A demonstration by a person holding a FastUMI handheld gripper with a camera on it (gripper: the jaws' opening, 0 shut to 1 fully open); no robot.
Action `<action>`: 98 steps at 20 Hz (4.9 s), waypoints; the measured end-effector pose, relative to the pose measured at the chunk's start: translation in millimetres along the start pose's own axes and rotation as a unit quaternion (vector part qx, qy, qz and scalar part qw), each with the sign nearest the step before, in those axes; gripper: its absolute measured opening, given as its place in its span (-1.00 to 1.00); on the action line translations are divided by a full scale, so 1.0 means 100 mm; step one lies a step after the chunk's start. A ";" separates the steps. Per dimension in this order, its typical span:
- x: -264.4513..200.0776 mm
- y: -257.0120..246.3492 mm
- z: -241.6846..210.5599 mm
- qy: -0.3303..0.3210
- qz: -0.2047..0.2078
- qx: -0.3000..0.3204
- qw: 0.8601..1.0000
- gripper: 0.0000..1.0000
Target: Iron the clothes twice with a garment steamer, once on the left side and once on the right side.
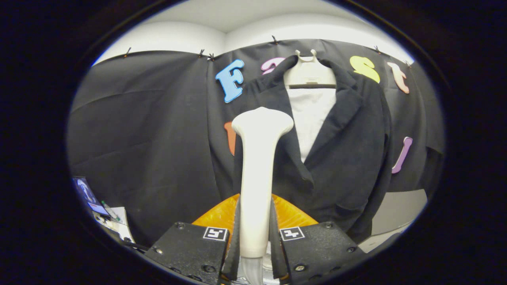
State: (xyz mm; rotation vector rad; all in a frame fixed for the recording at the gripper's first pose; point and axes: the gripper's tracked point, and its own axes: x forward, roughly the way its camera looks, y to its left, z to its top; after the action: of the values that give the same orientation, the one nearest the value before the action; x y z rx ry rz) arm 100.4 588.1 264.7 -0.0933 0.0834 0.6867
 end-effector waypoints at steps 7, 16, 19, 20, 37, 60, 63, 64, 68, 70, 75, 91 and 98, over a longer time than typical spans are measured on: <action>0.26 0.04 -0.11 0.019 0.000 -0.003 1.000 -0.30; 0.22 -0.12 -0.48 0.052 -0.013 -0.001 0.999 -0.30; 0.19 -0.16 -0.60 0.062 -0.014 -0.001 0.998 -0.30; 0.17 -0.16 -0.65 0.066 -0.014 0.000 0.998 -0.30; -0.07 -0.35 -1.61 0.148 -0.018 0.011 0.989 -0.30; -0.18 -0.57 -2.42 0.223 -0.035 0.019 0.974 -0.30; -0.23 -0.59 -2.40 0.221 -0.039 0.021 0.974 -0.30; -0.24 -0.60 -2.40 0.220 -0.040 0.022 0.974 -0.30; -0.36 -0.72 -2.44 0.219 -0.046 0.030 0.974 -0.30; -0.42 -0.79 -2.46 0.217 -0.050 0.036 0.974 -0.30; -0.57 -1.19 -2.42 0.209 -0.071 0.052 0.974 -0.30; -2.69 -2.58 -3.15 0.199 -0.148 0.110 0.962 -0.30; -3.85 -3.04 -3.73 0.206 -0.186 0.133 0.952 -0.30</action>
State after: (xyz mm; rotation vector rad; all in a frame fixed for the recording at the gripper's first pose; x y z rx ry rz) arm -20.2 69.6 -46.1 0.0088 0.5449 0.2653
